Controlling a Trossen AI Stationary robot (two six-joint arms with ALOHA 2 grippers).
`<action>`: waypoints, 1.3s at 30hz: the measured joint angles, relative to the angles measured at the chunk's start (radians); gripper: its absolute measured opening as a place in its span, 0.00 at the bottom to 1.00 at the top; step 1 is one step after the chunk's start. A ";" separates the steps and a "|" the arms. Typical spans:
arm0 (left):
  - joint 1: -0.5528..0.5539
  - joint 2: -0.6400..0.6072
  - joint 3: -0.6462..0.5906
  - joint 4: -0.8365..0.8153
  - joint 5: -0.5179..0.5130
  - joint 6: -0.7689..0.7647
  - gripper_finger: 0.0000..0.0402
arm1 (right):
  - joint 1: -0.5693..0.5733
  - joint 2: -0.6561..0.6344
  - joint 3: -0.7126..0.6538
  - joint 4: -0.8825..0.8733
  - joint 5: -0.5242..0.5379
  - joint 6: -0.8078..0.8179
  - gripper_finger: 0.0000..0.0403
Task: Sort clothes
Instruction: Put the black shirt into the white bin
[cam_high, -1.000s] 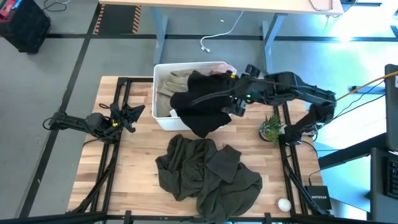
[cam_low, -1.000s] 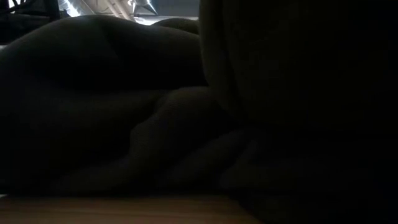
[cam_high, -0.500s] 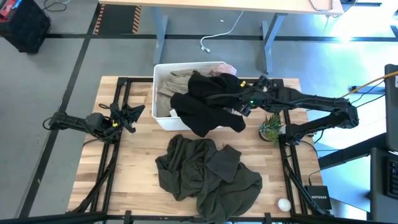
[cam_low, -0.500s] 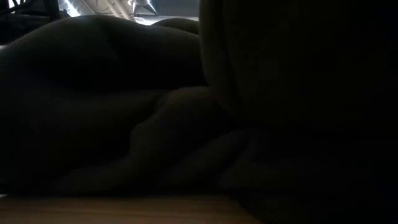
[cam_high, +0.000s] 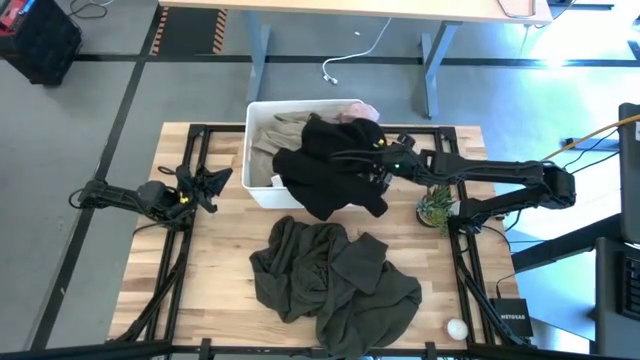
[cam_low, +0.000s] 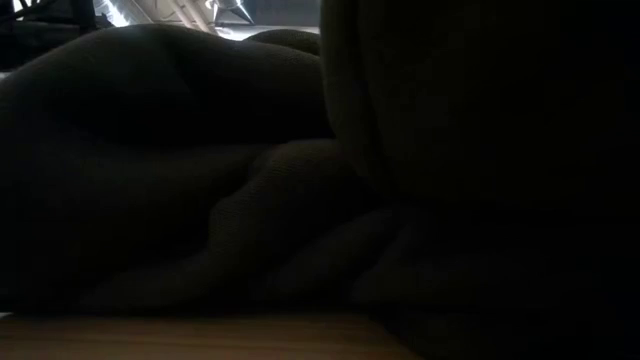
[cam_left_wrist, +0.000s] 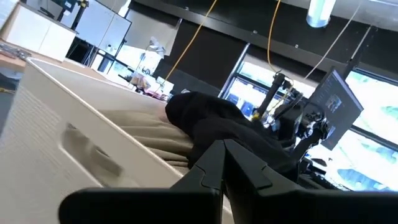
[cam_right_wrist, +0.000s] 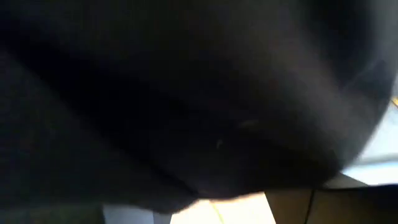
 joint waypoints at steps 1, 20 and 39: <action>0.000 0.000 0.000 0.002 0.000 0.000 0.01 | 0.001 -0.008 0.013 0.025 -0.002 0.000 0.51; 0.000 0.000 0.000 0.039 0.000 -0.003 0.01 | 0.000 0.103 0.104 0.498 -0.192 0.022 0.51; 0.000 0.000 0.000 0.035 0.000 0.014 0.01 | 0.054 0.353 0.636 -0.172 -0.133 -0.009 0.51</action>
